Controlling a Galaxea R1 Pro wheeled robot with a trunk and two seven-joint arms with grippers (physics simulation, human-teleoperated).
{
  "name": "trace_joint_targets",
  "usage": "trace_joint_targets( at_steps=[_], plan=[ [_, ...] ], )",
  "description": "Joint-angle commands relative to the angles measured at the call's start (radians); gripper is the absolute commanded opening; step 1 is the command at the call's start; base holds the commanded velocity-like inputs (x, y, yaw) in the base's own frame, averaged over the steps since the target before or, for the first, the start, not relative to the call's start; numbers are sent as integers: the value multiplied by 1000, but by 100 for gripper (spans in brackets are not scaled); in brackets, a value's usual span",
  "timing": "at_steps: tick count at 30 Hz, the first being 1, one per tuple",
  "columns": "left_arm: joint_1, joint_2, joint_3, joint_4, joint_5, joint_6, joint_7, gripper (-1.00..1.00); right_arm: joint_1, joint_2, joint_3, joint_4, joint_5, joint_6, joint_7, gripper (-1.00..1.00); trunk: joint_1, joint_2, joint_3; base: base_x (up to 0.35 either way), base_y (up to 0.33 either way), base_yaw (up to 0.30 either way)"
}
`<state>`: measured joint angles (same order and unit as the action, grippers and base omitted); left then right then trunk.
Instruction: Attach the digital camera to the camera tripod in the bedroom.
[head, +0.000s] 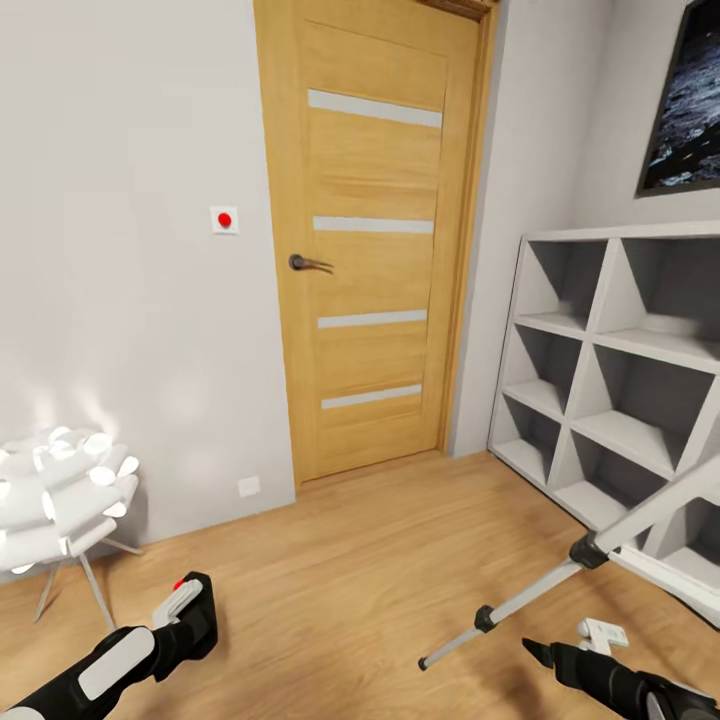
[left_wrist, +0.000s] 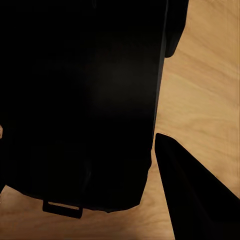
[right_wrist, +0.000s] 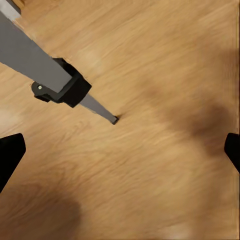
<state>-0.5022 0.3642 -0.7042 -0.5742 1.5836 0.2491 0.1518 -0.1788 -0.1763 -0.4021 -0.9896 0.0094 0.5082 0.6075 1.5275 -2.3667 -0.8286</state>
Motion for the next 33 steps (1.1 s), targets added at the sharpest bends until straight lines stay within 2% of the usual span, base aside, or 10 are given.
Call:
trace_joint_targets(
  at_steps=[1, 10, 14, 19, 28, 33],
  plan=[
    [-1, 1, -6, -1, 7, -1, 3, -100, -1, 0, -2, -8, 3, 3, -10, 100, -4, 7, 2, 0, 0, 0],
    [-1, 0, -6, -3, 6, -1, 3, -100, -1, 2, 9, 14, 2, -18, -116, 100, -39, 70, 30, 0, 0, 0],
    [-1, -2, -6, -10, 5, -1, 3, -100, -1, 2, 9, 49, 0, -58, -143, 100, -54, 98, 43, 0, 0, 0],
    [-1, -4, -6, -12, 4, 0, 3, -100, -1, -1, 9, 129, -1, -114, -155, 100, -73, 133, 58, 0, 0, 0],
    [-1, -4, -6, -10, 5, 1, 5, -100, -1, -4, 9, 233, -1, -128, -158, 100, -108, 196, 87, 0, 0, 0],
    [-1, -4, -6, -13, 4, 4, 5, -100, -1, -6, 9, 313, 1, -164, -156, 100, -108, 196, 87, 0, 0, 0]
  ],
)
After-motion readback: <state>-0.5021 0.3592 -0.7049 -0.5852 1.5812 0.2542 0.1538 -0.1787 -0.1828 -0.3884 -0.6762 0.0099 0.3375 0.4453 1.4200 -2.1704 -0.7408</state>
